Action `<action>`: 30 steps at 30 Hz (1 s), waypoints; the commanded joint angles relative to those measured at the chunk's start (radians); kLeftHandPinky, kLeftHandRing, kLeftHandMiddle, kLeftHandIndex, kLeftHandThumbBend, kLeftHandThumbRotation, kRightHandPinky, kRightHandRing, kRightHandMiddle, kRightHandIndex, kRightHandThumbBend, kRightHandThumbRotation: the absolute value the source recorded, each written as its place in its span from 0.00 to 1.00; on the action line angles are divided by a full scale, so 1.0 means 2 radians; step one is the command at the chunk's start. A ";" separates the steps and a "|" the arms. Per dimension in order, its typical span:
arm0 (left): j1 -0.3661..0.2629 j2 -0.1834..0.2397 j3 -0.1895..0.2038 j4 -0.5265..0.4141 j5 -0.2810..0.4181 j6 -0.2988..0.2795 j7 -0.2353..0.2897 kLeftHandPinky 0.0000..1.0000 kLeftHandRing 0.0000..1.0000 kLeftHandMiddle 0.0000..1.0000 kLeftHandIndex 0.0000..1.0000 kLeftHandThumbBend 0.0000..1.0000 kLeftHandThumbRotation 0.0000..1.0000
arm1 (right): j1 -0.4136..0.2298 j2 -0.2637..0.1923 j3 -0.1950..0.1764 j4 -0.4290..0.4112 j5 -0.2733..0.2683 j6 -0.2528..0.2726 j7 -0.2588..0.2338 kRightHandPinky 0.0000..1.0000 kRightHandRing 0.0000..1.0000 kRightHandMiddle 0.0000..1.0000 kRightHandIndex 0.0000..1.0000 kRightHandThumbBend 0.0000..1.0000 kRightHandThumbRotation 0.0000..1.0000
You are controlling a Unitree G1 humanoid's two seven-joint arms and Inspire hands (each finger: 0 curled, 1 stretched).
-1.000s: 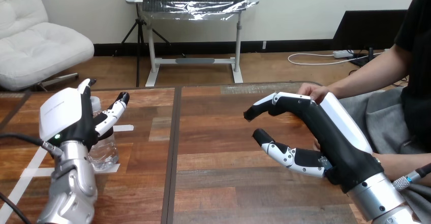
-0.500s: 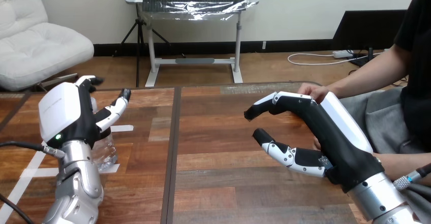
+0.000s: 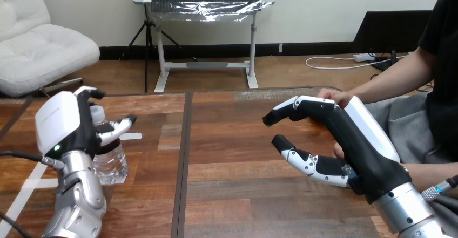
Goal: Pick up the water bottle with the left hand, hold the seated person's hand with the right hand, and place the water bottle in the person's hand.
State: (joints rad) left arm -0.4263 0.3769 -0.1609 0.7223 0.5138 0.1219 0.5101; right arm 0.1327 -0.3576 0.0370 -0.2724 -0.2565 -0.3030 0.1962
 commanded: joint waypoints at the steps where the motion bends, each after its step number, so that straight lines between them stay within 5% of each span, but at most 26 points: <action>1: -0.026 0.000 0.006 0.020 -0.005 -0.013 0.005 0.45 0.57 0.65 0.72 0.83 0.13 | -0.027 -0.004 -0.009 -0.019 0.005 -0.005 0.001 0.72 0.72 0.66 0.60 0.38 0.00; 8: -0.027 -0.004 0.013 0.046 -0.013 -0.041 0.032 0.44 0.55 0.63 0.67 0.78 0.05 | -0.027 -0.005 -0.009 -0.018 0.004 -0.006 0.001 0.71 0.72 0.66 0.60 0.38 0.00; 17: -0.031 -0.005 0.010 0.068 -0.011 -0.045 0.054 0.30 0.37 0.46 0.55 0.73 0.00 | -0.029 -0.005 -0.010 -0.015 0.004 -0.010 0.001 0.71 0.72 0.66 0.60 0.38 0.00; 30: -0.034 -0.004 0.007 0.073 -0.011 -0.033 0.048 0.35 0.42 0.49 0.53 0.73 0.00 | -0.031 -0.005 -0.009 -0.011 0.006 -0.014 0.002 0.71 0.72 0.66 0.60 0.38 0.00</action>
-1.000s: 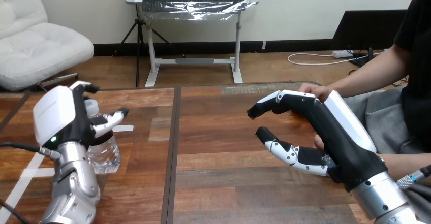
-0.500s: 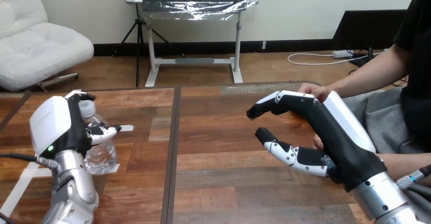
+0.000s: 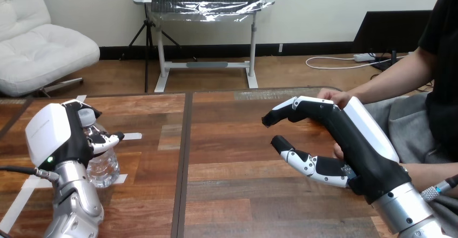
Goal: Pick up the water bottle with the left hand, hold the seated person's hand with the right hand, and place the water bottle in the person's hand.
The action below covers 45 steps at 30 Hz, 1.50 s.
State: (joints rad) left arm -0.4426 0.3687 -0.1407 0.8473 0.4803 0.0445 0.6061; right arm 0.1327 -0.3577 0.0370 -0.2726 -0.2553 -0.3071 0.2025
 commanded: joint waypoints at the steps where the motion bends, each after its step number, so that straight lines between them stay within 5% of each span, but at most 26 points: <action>1: -0.026 0.001 -0.004 0.013 0.006 0.003 0.002 0.36 0.43 0.49 0.53 0.73 0.00 | -0.031 -0.005 -0.009 -0.012 0.005 -0.011 -0.001 0.71 0.71 0.66 0.60 0.38 0.00; 21: -0.023 0.000 0.002 0.014 -0.001 -0.013 0.005 0.38 0.44 0.50 0.53 0.73 0.00 | -0.032 -0.006 -0.010 -0.016 0.003 -0.005 0.002 0.71 0.72 0.66 0.61 0.39 0.00; 45: -0.017 -0.002 0.011 0.022 -0.019 -0.073 0.008 0.37 0.43 0.48 0.52 0.70 0.00 | -0.034 -0.006 -0.011 -0.017 0.007 -0.005 0.003 0.70 0.70 0.65 0.60 0.39 0.00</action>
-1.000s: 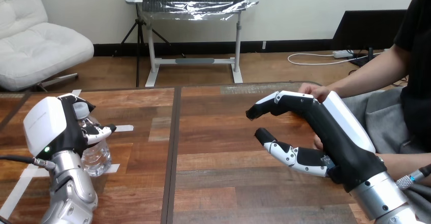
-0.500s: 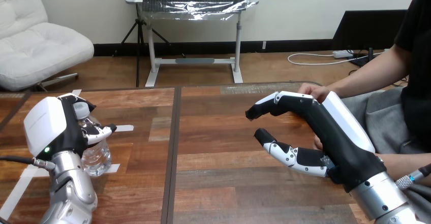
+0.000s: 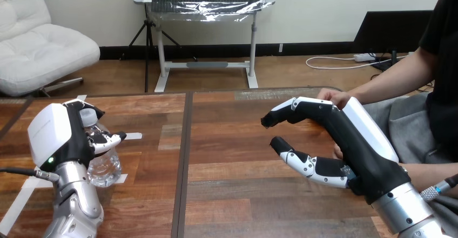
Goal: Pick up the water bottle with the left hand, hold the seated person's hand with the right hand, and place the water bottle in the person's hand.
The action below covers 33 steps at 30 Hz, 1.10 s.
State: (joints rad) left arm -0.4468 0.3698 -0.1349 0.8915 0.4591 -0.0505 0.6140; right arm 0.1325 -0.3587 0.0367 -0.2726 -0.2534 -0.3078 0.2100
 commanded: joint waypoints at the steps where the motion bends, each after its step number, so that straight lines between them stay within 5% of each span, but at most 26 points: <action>1: -0.014 -0.004 0.012 -0.001 -0.015 -0.032 0.001 0.37 0.43 0.48 0.52 0.70 0.00 | -0.034 -0.005 -0.011 -0.017 0.005 -0.004 -0.001 0.70 0.70 0.65 0.60 0.39 0.00; 16: 0.014 -0.038 0.065 -0.068 -0.122 -0.098 -0.062 0.39 0.43 0.48 0.53 0.64 0.00 | -0.033 -0.004 -0.012 -0.019 0.004 -0.001 -0.002 0.68 0.70 0.65 0.60 0.39 0.00; 33: 0.047 -0.062 0.084 -0.173 -0.161 -0.124 -0.117 0.38 0.41 0.46 0.52 0.63 0.00 | -0.036 -0.002 -0.010 -0.012 0.005 -0.006 -0.004 0.65 0.70 0.65 0.60 0.40 0.00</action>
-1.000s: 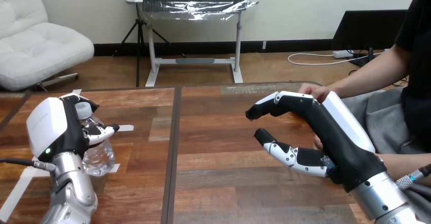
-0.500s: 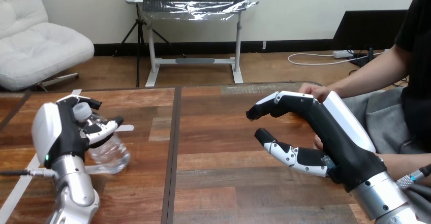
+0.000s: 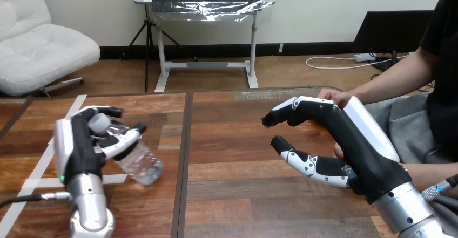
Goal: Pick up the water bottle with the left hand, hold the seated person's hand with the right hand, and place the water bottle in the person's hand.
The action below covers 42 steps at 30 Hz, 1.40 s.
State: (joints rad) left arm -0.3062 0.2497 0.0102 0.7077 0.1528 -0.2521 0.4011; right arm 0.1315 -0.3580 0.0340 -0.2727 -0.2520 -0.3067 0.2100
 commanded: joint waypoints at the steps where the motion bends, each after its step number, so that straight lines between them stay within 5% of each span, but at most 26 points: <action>1: -0.020 -0.005 0.013 -0.094 -0.014 -0.023 -0.018 0.38 0.41 0.46 0.52 0.63 0.00 | -0.036 -0.002 -0.009 -0.012 0.003 -0.006 -0.004 0.65 0.70 0.65 0.60 0.40 0.00; 18: 0.017 -0.035 0.018 -0.216 -0.068 -0.016 -0.086 0.37 0.41 0.46 0.51 0.60 0.00 | -0.033 0.000 -0.008 -0.014 0.004 -0.001 -0.004 0.62 0.71 0.66 0.60 0.40 0.00; 30: 0.043 -0.056 0.018 -0.294 -0.093 0.022 -0.107 0.37 0.41 0.46 0.51 0.63 0.00 | -0.034 -0.006 -0.013 -0.010 0.008 -0.005 -0.001 0.60 0.72 0.66 0.61 0.41 0.00; 42: 0.065 -0.070 0.012 -0.350 -0.105 0.043 -0.125 0.37 0.41 0.46 0.50 0.63 0.00 | -0.038 -0.031 -0.027 -0.013 -0.020 0.007 0.002 0.58 0.69 0.69 0.63 0.47 0.00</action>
State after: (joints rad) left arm -0.1116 0.1267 0.0160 0.2737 -0.0172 -0.1723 0.1748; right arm 0.1363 -0.3634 0.0332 -0.2725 -0.2629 -0.2977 0.2106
